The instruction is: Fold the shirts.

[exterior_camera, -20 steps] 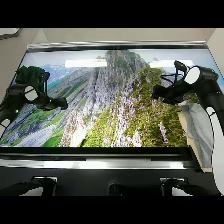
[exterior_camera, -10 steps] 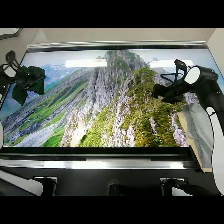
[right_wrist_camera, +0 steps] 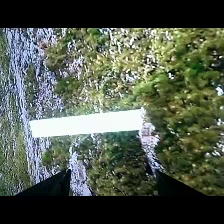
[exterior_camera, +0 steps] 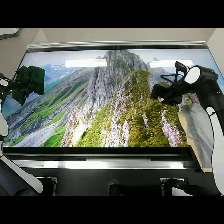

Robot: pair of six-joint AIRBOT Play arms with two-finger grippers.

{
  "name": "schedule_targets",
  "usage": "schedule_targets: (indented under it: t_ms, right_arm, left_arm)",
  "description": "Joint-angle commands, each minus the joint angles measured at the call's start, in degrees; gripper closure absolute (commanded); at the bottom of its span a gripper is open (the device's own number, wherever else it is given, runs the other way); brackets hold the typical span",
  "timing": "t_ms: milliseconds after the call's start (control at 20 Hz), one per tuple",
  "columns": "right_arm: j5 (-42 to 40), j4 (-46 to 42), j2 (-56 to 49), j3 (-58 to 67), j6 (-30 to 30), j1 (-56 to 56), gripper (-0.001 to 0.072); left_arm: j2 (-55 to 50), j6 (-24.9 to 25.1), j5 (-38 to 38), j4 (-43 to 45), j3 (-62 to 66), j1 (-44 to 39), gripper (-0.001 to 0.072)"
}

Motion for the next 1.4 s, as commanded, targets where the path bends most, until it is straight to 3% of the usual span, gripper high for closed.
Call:
schedule_targets:
  t_ms: [0,150,350,450,500,550,600,700,900,950,1150,1350]
  right_arm:
    - [3.8,0.4,0.0,0.0,0.2,0.0,0.0086]
    - [5.9,0.5,0.0,0.0,0.2,0.0,0.0086]
    - [6.4,1.3,0.0,0.0,0.2,0.0,0.0086]
    - [6.4,2.9,0.0,0.0,0.2,0.0,0.0086]
    - [6.4,3.6,0.0,0.0,0.2,0.0,0.0086]
    - [6.4,3.8,0.0,0.0,0.2,0.0,0.0086]
    - [6.2,3.7,0.2,0.0,-0.7,0.0,0.0086]
    - [6.3,2.9,1.0,0.3,-5.2,0.0,0.0087]
    - [6.2,-4.8,5.3,3.3,-9.5,0.0,0.0086]
    - [6.1,-7.0,6.8,4.1,-9.5,0.0,0.0086]
    - [5.5,-9.3,13.9,4.6,-9.5,0.0,0.0087]
    - [8.4,-9.3,19.5,4.5,-9.5,0.0,0.0087]
  left_arm:
    - [-2.2,0.0,4.8,-1.2,0.3,0.4,-0.0008]
    - [-3.9,0.0,6.1,-2.0,0.3,0.4,-0.0007]
    - [-5.7,0.0,12.3,-10.8,0.3,0.3,0.0013]
    - [-6.4,0.0,12.3,-14.0,0.3,0.3,0.0212]
    - [-6.6,0.0,11.1,-15.3,0.3,0.5,0.0390]
    - [-6.6,0.0,9.3,-16.5,0.3,0.7,0.0683]
    - [-6.0,0.6,7.8,-18.4,0.3,0.9,0.0681]
    - [-2.7,6.5,7.6,-21.9,0.4,0.9,0.0682]
    - [13.5,28.3,5.3,-21.1,0.3,-0.9,0.0682]
    - [18.7,31.9,3.0,-18.7,0.3,-1.9,0.0682]
    - [36.1,34.4,-5.5,-13.8,-2.1,-8.5,0.0682]
    - [43.0,34.3,-20.7,-6.8,-5.7,-23.2,0.0682]
